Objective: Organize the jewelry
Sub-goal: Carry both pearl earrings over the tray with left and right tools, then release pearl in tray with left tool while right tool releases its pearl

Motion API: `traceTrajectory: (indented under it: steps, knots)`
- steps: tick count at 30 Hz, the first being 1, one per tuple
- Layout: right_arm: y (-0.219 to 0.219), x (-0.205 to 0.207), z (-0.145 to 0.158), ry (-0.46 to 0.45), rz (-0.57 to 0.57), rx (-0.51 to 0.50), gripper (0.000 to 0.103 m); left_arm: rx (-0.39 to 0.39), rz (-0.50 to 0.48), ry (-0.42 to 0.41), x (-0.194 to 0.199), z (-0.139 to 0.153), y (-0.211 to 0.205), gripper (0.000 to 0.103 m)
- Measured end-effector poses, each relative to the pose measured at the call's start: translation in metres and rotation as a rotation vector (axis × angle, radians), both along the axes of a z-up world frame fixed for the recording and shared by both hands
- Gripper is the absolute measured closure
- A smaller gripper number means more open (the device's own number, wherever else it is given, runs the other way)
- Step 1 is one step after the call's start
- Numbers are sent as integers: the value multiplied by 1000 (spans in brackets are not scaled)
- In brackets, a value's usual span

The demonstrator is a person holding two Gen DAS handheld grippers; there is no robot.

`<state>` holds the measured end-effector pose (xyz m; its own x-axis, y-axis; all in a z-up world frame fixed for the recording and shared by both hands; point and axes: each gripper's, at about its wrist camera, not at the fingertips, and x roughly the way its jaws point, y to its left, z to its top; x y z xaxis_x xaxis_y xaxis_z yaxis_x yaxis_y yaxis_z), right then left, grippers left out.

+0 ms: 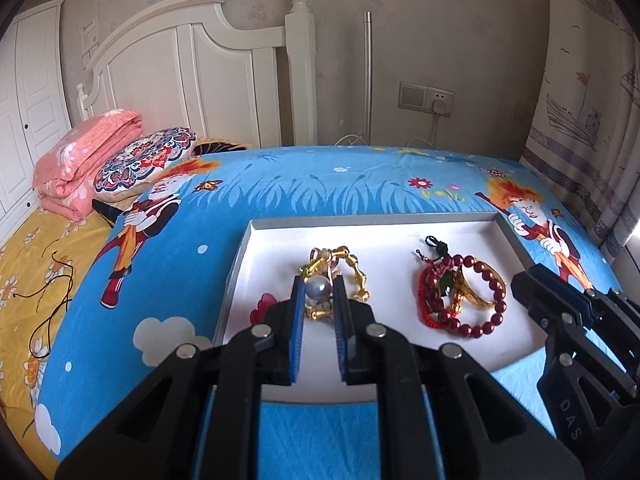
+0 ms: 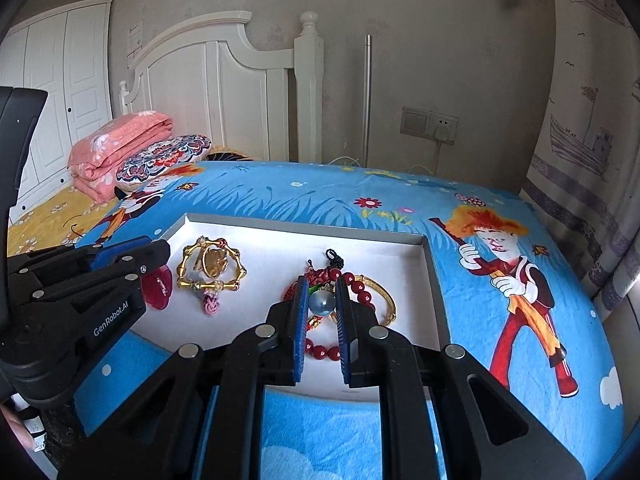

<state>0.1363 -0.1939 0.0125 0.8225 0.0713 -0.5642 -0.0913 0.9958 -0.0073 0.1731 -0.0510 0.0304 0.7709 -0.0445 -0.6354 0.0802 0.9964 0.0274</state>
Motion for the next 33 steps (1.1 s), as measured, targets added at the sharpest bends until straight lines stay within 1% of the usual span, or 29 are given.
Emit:
traceTrajectory:
  steps: [5, 11, 18, 23, 27, 30, 31, 32, 33]
  knots:
    - [-3, 29, -5, 41, -12, 2, 90, 12, 11, 45, 29, -7, -6, 89]
    - [-2, 48, -12, 76, -14, 5, 90, 27, 9, 65, 43, -15, -14, 89]
    - [2, 59, -16, 92, -4, -10, 90, 33, 18, 85, 57, -19, -22, 89]
    - [-7, 63, -15, 99, -25, 5, 90, 16, 14, 83, 63, -15, -23, 89]
    - [-8, 64, -18, 106, -25, -9, 90, 5, 4, 94, 64, -17, -28, 89]
    - [-10, 63, -19, 108, -39, -17, 87, 6, 9, 99, 62, -21, -30, 87]
    - [-11, 62, -18, 109, -41, -10, 85, 6, 11, 97, 61, -21, -30, 86]
    - [-13, 62, -18, 111, -43, -5, 82, 6, 11, 95, 60, -21, -29, 82]
    - [-14, 62, -18, 112, -48, -3, 74, 7, 13, 93, 59, -21, -29, 76]
